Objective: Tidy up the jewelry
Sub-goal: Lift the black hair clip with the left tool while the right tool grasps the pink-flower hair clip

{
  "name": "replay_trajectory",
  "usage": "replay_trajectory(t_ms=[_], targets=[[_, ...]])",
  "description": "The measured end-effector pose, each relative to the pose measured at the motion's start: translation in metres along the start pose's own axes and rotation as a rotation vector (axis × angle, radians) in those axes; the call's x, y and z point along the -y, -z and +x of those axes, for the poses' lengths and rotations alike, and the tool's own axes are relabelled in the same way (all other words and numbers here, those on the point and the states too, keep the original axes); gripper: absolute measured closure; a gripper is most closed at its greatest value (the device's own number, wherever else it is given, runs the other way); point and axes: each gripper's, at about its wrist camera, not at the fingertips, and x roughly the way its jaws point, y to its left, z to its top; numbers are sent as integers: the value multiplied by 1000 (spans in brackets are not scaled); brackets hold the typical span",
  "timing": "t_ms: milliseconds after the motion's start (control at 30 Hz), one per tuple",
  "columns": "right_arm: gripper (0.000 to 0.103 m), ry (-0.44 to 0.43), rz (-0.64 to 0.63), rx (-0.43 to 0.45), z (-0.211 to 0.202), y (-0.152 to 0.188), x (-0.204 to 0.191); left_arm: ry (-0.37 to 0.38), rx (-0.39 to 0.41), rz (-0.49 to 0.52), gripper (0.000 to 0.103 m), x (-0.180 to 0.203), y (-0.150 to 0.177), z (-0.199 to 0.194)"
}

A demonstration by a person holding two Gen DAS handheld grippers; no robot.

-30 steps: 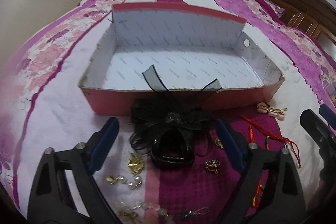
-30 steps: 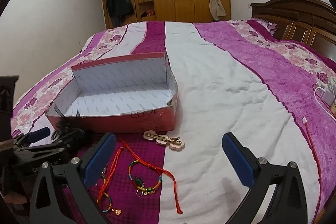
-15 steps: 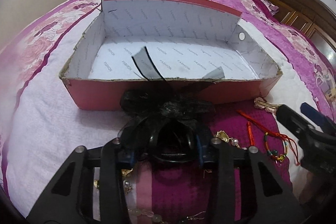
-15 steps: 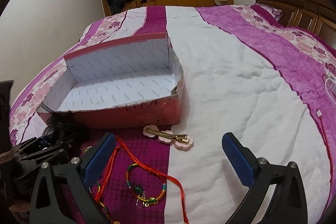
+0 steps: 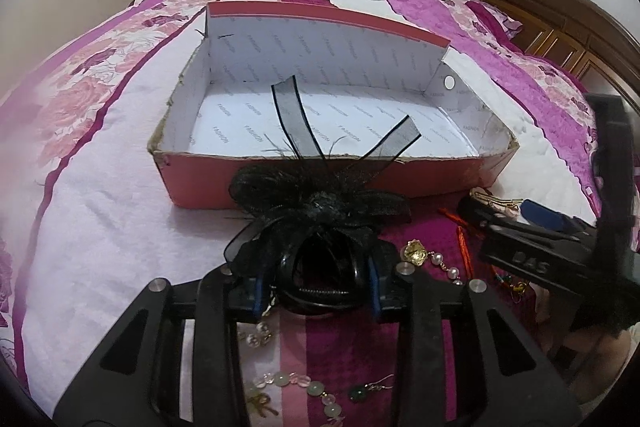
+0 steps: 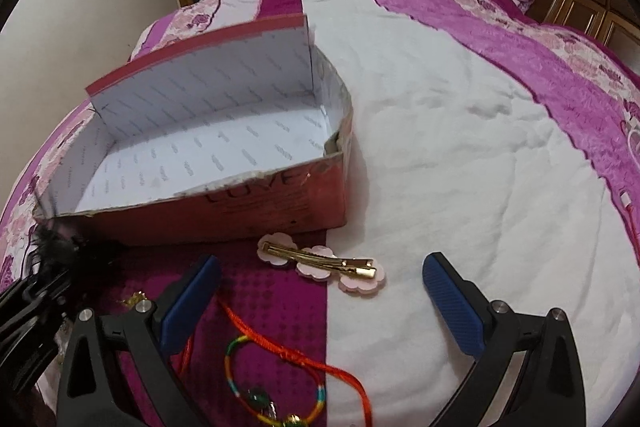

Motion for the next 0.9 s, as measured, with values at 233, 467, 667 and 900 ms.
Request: replay_trajectory(t_ms=[233,467,667,900], targets=[[10,2,3,-24,12,2,0,14,9,3,74,1,1,-4],[34,5,-46,11,6,4,-10,14,18,-10,74,-1,2,-13],[34,-34,-66,32,-6,6,-11,12,32,-34,74,-6,1,-24],[34,-53,-110,90,-42,11,-18,13,71,-39,74,-7,1,-43]])
